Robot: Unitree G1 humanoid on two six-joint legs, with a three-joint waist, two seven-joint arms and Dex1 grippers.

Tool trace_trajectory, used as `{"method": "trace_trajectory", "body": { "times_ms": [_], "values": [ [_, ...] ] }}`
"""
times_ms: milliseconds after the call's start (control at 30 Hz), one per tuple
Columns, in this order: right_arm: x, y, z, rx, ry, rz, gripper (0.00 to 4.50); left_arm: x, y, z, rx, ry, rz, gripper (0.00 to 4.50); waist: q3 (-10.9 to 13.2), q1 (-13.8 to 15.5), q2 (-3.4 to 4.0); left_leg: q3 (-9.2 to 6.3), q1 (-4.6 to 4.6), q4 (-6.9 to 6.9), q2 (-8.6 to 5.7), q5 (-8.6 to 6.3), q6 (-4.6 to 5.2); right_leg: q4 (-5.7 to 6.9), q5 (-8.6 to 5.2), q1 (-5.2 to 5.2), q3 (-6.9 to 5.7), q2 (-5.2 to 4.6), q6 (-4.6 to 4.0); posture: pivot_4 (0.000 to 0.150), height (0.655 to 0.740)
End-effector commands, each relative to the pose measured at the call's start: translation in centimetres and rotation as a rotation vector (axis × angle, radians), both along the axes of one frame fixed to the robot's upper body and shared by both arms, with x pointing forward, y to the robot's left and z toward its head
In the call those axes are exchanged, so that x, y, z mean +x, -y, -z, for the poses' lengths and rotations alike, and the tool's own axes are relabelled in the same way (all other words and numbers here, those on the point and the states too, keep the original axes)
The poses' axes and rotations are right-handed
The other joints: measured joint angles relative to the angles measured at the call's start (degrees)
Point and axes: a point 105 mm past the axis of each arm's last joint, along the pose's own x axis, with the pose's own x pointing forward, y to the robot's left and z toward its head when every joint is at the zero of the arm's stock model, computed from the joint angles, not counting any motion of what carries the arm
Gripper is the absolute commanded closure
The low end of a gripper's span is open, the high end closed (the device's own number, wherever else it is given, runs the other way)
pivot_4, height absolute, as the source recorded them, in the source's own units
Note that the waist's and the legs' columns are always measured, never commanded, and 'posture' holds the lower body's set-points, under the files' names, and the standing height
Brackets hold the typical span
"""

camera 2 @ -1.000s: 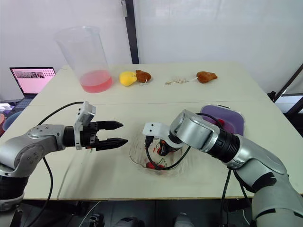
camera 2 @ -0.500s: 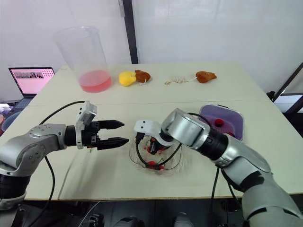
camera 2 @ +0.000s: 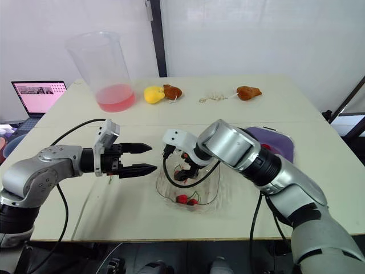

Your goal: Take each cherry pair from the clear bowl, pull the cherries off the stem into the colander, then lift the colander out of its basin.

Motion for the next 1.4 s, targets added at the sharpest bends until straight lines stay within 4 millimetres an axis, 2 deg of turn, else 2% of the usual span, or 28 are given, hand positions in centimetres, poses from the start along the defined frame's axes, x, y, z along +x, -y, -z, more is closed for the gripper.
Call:
{"method": "trace_trajectory", "body": {
  "times_ms": [33, 133, 267, 433, 733, 833, 1000, 1100, 1200, 1300, 1400],
  "values": [
    [-0.6, 0.5, -0.7, -0.012, 0.040, -0.021, 0.04, 0.1, -0.1, -0.9, 0.003, 0.044, 0.009, 0.00, 0.00, -0.04, 0.00, 0.00, 0.00, 0.00, 0.00, 0.00, 0.00, 0.00, 0.00, 0.00, 0.00, 0.00, 0.00, 0.150, 0.7400],
    [-0.6, 1.1, 0.6, -0.047, 0.034, -0.026, 0.04, 0.1, -0.1, -0.9, 0.005, 0.043, 0.010, 0.00, 0.00, -0.04, -0.01, 0.01, 0.00, -0.01, 0.00, 0.00, 0.00, 0.00, 0.00, 0.00, 0.00, 0.00, 0.00, 0.150, 0.7400],
    [-0.2, 0.7, 1.1, -0.025, 0.028, -0.016, 0.04, 0.0, -0.1, -1.0, 0.012, 0.046, 0.015, 0.00, 0.00, -0.08, -0.01, 0.02, 0.00, -0.01, 0.01, 0.00, 0.00, 0.00, 0.00, -0.01, 0.00, -0.01, 0.00, 0.150, 0.7400],
    [0.8, 1.2, 2.6, -0.058, 0.042, 0.010, 0.04, -0.3, -0.2, -1.0, 0.027, 0.049, 0.013, 0.00, -0.01, -0.01, -0.01, 0.02, 0.00, 0.00, 0.01, 0.00, 0.00, 0.00, 0.00, 0.00, 0.00, -0.01, 0.00, 0.150, 0.7400],
    [1.1, 1.6, 3.8, -0.111, 0.038, 0.028, 0.04, -0.5, -0.2, -0.9, 0.025, 0.052, 0.001, 0.00, -0.01, -0.09, -0.01, 0.02, 0.00, 0.01, 0.01, 0.00, 0.00, 0.00, 0.00, 0.00, 0.00, -0.01, 0.00, 0.150, 0.7400],
    [1.1, 1.6, 3.9, -0.115, 0.037, 0.031, 0.94, -0.5, -0.1, -0.8, 0.020, 0.052, 0.000, 0.00, -0.01, -0.05, -0.01, 0.02, 0.00, 0.01, 0.01, 0.00, 0.00, 0.00, 0.00, 0.00, 0.00, 0.00, 0.00, 0.150, 0.7400],
    [1.0, 1.4, 3.6, -0.103, 0.040, 0.035, 3.28, -0.4, 0.0, -0.7, 0.013, 0.049, -0.002, 0.00, -0.01, -0.07, -0.01, 0.02, 0.00, 0.01, 0.00, 0.00, 0.00, 0.00, 0.00, 0.00, 0.00, -0.01, 0.00, 0.150, 0.7400],
    [0.9, 1.6, 3.1, -0.112, 0.054, 0.025, 3.28, -0.3, -0.1, -0.7, 0.005, 0.048, -0.009, 0.00, -0.01, -0.05, -0.01, 0.02, 0.00, 0.01, 0.00, 0.00, 0.00, 0.00, 0.00, 0.00, 0.00, -0.01, 0.00, 0.150, 0.7400],
    [0.2, 1.3, 1.0, -0.055, 0.063, -0.003, 3.28, 0.0, -0.3, -1.0, -0.025, 0.047, -0.028, 0.00, -0.01, 0.03, -0.01, 0.02, 0.00, 0.02, 0.00, 0.00, 0.00, 0.00, 0.00, 0.00, 0.00, -0.01, 0.00, 0.150, 0.7400],
    [-1.4, 1.4, -1.7, -0.007, 0.102, -0.074, 3.28, 0.4, -0.7, -2.8, -0.147, 0.046, -0.048, 0.00, 0.00, 0.07, 0.00, 0.02, -0.01, 0.01, 0.00, 0.00, 0.00, 0.00, 0.00, -0.02, 0.00, -0.01, 0.00, 0.150, 0.7400],
    [-1.9, 1.9, -3.6, 0.032, 0.181, -0.106, 3.28, 0.7, -0.8, -4.4, -0.261, 0.037, -0.054, 0.00, -0.03, 0.27, -0.05, 0.00, -0.04, 0.03, 0.00, 0.00, 0.00, -0.01, 0.00, -0.02, -0.01, -0.01, 0.00, 0.150, 0.7400]
  ]
}}
